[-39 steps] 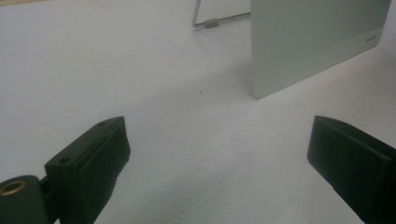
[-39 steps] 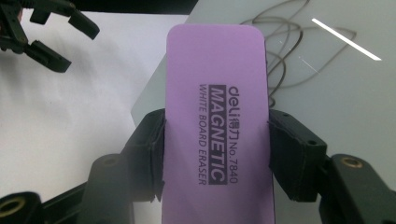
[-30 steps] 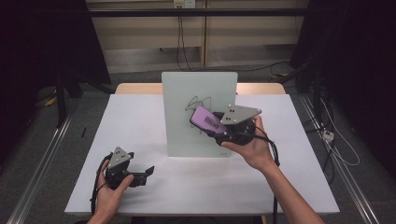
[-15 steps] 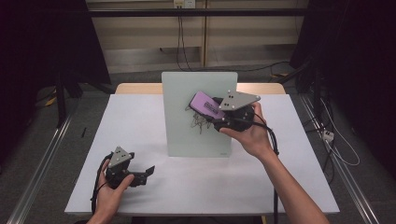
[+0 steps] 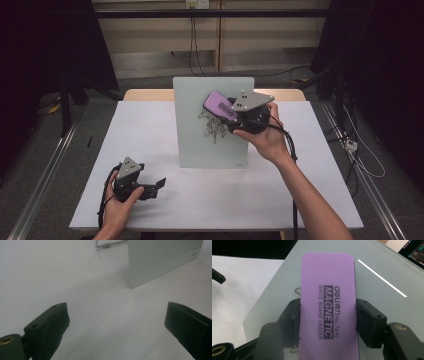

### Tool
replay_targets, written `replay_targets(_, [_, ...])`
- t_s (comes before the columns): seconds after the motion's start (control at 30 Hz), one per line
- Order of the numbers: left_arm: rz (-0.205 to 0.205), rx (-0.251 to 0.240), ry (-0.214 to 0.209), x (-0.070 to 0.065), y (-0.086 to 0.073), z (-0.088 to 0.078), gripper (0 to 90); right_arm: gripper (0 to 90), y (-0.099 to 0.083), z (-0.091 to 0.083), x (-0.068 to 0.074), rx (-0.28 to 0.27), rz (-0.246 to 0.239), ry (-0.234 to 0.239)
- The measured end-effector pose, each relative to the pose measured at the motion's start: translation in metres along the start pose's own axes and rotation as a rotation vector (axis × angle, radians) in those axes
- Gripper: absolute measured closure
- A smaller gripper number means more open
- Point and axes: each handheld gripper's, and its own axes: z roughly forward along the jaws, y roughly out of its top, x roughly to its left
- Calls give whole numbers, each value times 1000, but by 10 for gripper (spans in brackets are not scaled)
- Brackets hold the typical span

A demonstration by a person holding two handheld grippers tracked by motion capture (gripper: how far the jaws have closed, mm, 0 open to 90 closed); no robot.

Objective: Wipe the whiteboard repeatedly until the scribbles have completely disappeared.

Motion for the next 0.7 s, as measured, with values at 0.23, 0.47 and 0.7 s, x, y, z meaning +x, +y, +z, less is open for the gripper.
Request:
replay_targets(0.23, [10, 3, 5, 0, 0, -1, 55, 414, 0, 2, 3, 11, -17, -21])
replay_targets(0.47, [1, -7, 4, 1, 0, -3, 55, 414, 1, 3, 6, 16, -29, -37])
replay_targets(0.7, [3, -5, 13, 3, 0, -6, 55, 415, -2, 5, 10, 14, -27, -41])
